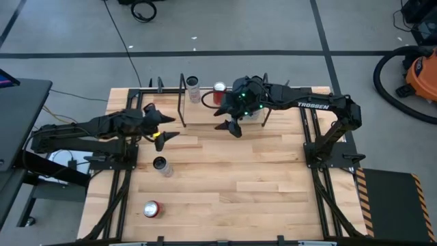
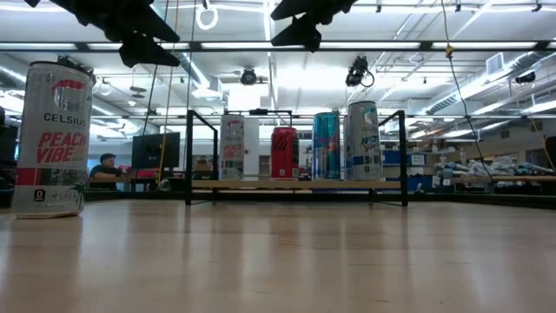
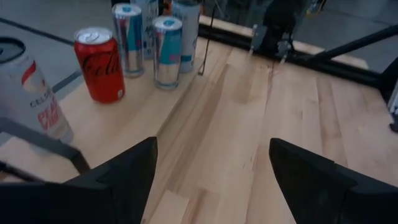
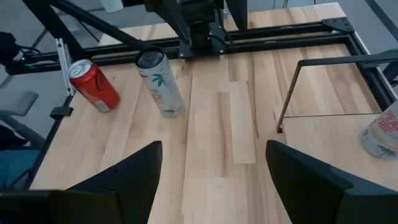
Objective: Place canned beverage on shelf
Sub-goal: Put the red soda can on the shelf aligned with other red soda can
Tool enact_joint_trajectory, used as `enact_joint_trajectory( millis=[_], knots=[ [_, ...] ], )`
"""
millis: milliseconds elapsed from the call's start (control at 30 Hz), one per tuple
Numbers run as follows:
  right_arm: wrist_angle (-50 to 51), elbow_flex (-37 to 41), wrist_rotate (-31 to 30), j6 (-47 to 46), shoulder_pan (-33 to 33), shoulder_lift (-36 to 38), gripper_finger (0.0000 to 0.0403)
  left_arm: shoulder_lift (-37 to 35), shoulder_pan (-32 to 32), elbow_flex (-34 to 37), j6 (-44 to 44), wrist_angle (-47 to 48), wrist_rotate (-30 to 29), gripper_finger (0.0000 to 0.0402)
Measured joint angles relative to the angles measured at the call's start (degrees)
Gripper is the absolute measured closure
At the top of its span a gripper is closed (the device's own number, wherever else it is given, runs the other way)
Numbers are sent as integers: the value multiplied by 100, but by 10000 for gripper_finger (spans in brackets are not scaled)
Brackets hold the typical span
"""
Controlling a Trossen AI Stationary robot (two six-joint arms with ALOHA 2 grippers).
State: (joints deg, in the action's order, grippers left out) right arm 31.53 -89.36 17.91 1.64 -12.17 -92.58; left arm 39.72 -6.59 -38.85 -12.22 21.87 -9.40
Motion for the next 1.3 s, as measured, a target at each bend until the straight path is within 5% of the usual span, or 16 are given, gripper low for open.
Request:
enact_joint_trajectory(
  millis=[267,467,1300],
  knots=[
    [2,0,-17,0,114,-2,108,0,12,0,-209,-176,16,90],
    [4,0,-22,-1,134,-2,108,1,46,0,-381,-196,697,90],
    [4,2,-24,-48,134,-4,108,2,39,0,-391,-330,665,90]
  ],
)
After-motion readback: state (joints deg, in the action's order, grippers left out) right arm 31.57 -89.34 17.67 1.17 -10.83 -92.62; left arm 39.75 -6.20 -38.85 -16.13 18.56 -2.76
